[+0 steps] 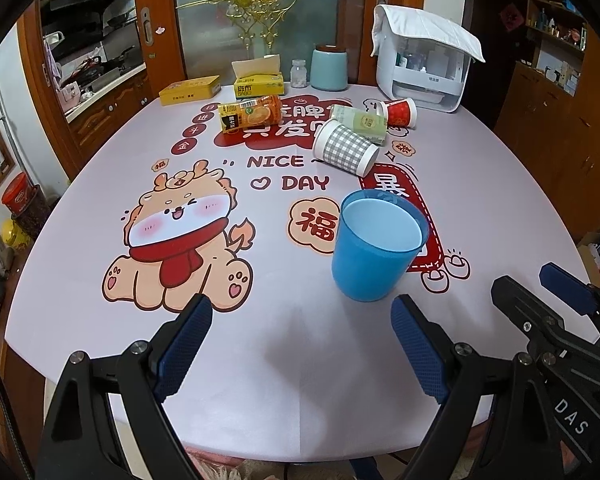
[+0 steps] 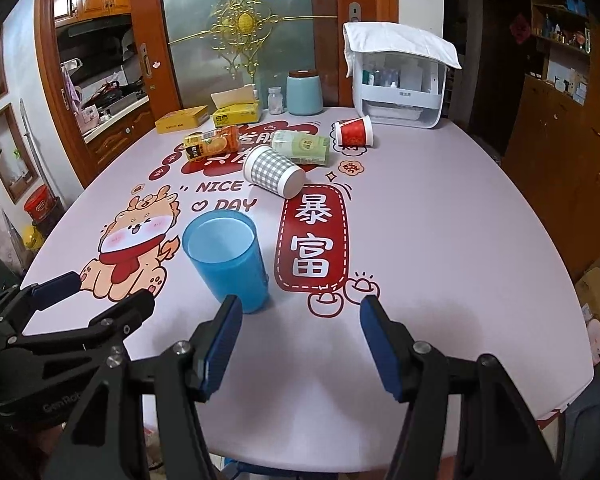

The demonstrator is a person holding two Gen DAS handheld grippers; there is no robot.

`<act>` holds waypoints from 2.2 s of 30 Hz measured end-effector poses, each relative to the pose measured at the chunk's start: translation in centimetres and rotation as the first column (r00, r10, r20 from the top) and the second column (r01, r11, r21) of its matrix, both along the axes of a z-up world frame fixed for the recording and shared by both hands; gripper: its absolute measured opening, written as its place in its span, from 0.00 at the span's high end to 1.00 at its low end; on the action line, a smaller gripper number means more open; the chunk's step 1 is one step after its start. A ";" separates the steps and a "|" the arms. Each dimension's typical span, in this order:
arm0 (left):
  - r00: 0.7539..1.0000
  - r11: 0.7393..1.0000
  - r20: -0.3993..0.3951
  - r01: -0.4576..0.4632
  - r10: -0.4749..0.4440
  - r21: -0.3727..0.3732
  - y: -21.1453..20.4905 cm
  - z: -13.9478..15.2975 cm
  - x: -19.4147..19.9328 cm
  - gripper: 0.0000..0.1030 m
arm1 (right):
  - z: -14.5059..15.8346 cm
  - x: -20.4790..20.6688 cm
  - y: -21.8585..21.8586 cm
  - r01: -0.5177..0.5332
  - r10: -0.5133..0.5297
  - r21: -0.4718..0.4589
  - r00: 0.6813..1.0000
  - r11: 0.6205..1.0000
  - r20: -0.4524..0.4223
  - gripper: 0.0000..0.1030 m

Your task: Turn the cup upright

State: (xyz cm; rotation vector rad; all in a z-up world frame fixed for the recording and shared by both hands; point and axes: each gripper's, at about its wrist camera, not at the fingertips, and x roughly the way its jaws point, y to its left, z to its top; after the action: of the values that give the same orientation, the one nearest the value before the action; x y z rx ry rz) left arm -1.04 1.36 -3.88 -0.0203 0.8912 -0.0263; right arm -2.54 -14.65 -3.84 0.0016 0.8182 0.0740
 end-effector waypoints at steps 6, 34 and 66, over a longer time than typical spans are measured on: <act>1.000 1.000 0.003 -0.010 0.010 0.012 -0.3 0.4 0.3 0.13 | 0.2 0.2 -0.3 0.017 -0.017 -0.009 1.000 1.000 -0.002 0.40; 1.000 0.999 0.007 -0.025 0.025 0.029 -0.8 1.1 0.8 0.13 | 0.6 0.7 -0.9 0.026 -0.026 -0.007 1.000 1.000 -0.006 0.40; 1.000 0.999 0.001 -0.028 0.028 0.030 -0.8 1.0 0.9 0.13 | 0.6 0.9 -1.0 0.028 -0.028 -0.009 1.000 1.000 -0.007 0.40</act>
State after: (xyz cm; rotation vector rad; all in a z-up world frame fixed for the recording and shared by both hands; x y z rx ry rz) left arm -0.16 0.51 -2.84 -0.0045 0.8908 0.0129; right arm -1.60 -15.68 -3.21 0.0044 0.8254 0.0442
